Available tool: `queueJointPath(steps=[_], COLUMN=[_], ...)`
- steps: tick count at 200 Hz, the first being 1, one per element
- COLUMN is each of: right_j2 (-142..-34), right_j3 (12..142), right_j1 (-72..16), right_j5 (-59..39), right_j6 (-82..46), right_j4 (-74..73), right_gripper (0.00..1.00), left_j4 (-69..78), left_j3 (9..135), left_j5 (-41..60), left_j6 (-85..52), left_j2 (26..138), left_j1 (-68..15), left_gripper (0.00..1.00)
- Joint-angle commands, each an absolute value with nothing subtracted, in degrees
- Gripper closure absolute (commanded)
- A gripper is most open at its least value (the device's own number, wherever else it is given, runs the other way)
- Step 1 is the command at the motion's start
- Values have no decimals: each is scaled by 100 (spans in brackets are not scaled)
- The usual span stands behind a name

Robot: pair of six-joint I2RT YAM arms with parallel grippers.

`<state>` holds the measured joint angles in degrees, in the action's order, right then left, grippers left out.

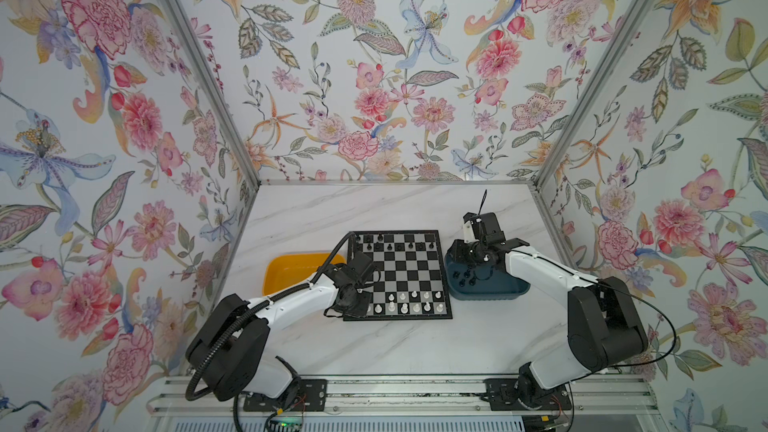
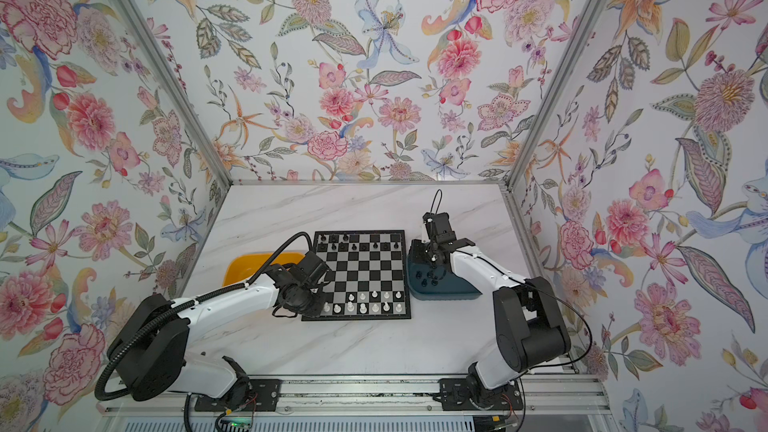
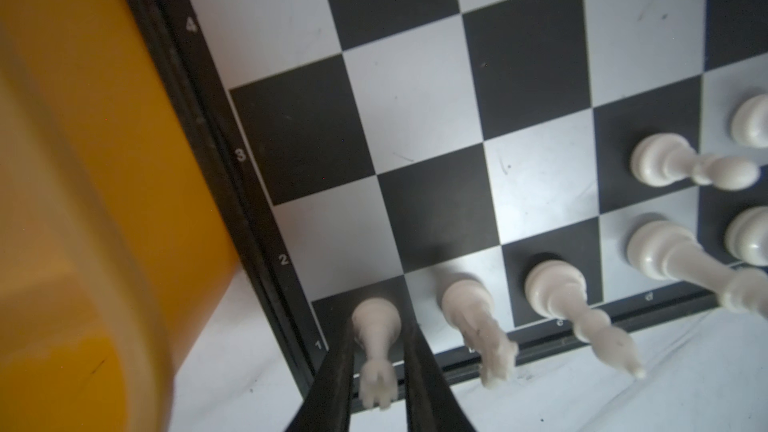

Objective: Set up the chess pieces on the board
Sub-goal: 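Lower the white piece onto the near corner square and open the left gripper, then raise the left gripper above the yellow tray while the right gripper nears the teal tray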

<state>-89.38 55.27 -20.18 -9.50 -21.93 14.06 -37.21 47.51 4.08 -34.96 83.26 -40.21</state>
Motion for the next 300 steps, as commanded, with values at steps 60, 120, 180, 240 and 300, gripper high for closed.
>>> queueJointPath(steps=[60, 120, 180, 240, 300], right_j2=[-8984, -8969, -8871, -8689, -8423], right_j3=[5450, 5460, 5521, 5792, 6211], right_j1=[-2050, -2050, -2039, -1901, -1574], right_j5=[-966, -957, -877, -730, -455], right_j6=[-2268, -2273, -2241, -2159, -2007], right_j4=[1348, 1362, 1476, 1857, 2618], right_gripper=[67, 67, 67, 66, 66], left_j4=[-3900, -4172, -4535, -4500, -2777], left_j3=[4848, 5204, 5736, 6991, 7157], left_j5=[269, -7, -392, -1140, -882], left_j6=[-3507, -3482, -3286, -2423, -1845], left_j2=[8350, 8150, 7917, 8091, 7632], left_j1=[-4087, -4096, -4105, -3829, -2650], left_gripper=[74, 74, 74, 72, 75])
